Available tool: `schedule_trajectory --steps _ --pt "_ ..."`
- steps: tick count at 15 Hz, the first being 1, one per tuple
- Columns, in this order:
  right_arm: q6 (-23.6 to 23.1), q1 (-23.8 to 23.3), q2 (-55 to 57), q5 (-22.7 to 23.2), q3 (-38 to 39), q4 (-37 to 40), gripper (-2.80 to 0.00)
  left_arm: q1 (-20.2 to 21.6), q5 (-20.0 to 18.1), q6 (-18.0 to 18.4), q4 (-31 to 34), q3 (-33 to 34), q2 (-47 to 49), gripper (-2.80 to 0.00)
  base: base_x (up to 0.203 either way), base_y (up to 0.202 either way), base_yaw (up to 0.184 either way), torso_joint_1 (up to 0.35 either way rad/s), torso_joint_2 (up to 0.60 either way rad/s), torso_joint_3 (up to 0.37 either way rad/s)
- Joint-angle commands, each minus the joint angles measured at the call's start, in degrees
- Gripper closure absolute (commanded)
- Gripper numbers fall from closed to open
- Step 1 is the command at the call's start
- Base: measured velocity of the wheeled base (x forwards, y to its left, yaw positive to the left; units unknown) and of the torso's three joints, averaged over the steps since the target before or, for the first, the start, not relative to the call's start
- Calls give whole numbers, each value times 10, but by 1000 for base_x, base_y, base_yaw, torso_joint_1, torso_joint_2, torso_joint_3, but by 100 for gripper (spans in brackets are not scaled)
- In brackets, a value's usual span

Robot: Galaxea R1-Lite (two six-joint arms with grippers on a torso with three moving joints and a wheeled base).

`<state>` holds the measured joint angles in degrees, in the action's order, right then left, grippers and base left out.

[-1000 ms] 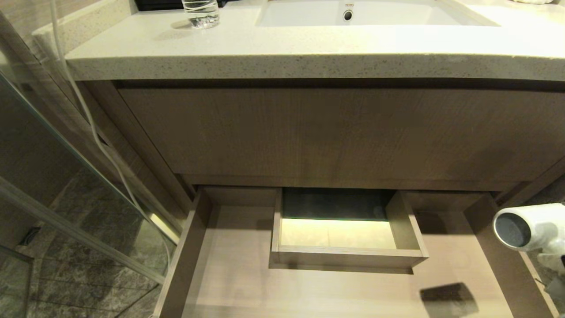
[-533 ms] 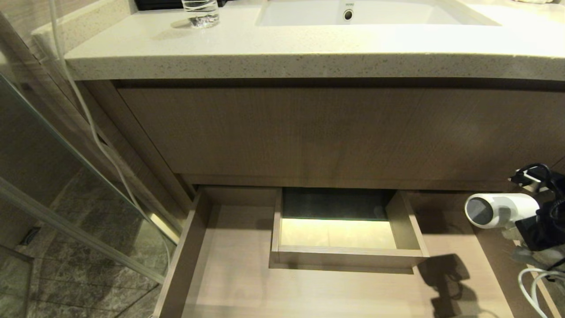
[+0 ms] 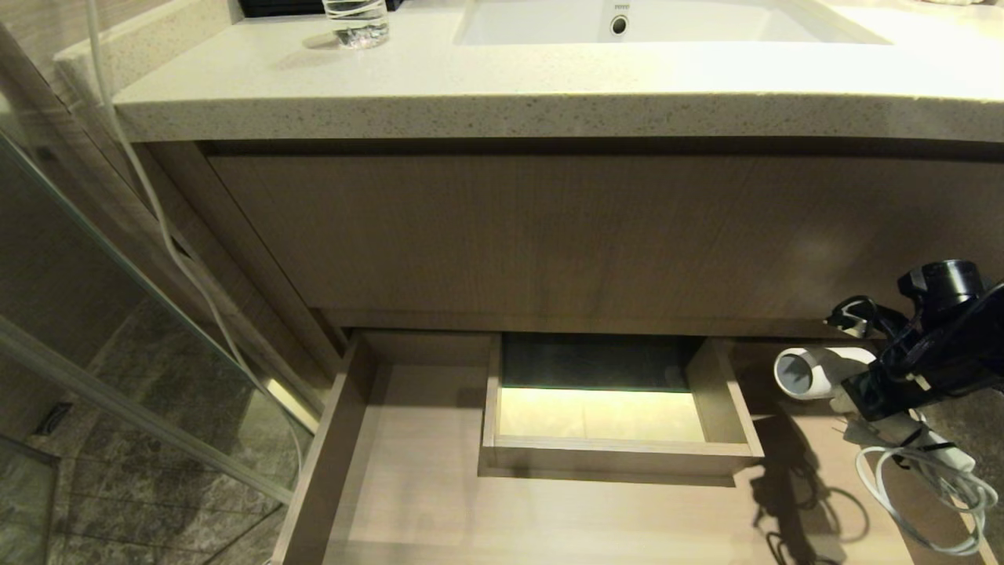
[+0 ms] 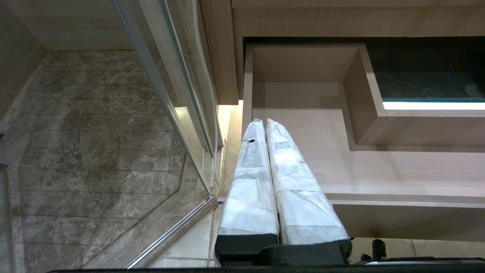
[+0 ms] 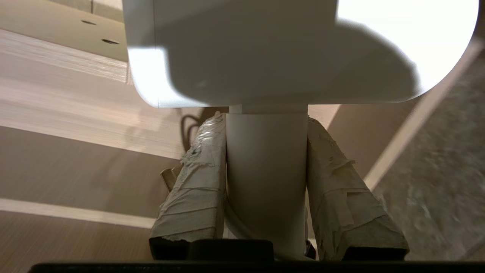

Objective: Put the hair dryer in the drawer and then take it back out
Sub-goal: Put it into the drawer

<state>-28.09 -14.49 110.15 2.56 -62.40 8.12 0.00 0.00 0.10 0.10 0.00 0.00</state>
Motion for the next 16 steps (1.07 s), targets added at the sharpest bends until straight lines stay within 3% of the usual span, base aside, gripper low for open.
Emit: schedule_trajectory --steps 1,16 --pt "-3 4 56 1 -14 -2 0 0 0 0 0 0 0 0 0 0 0 0 0 0" --pt "-6 1 209 -22 -88 -90 0 0 0 0 0 0 0 0 0 0 0 0 0 0"
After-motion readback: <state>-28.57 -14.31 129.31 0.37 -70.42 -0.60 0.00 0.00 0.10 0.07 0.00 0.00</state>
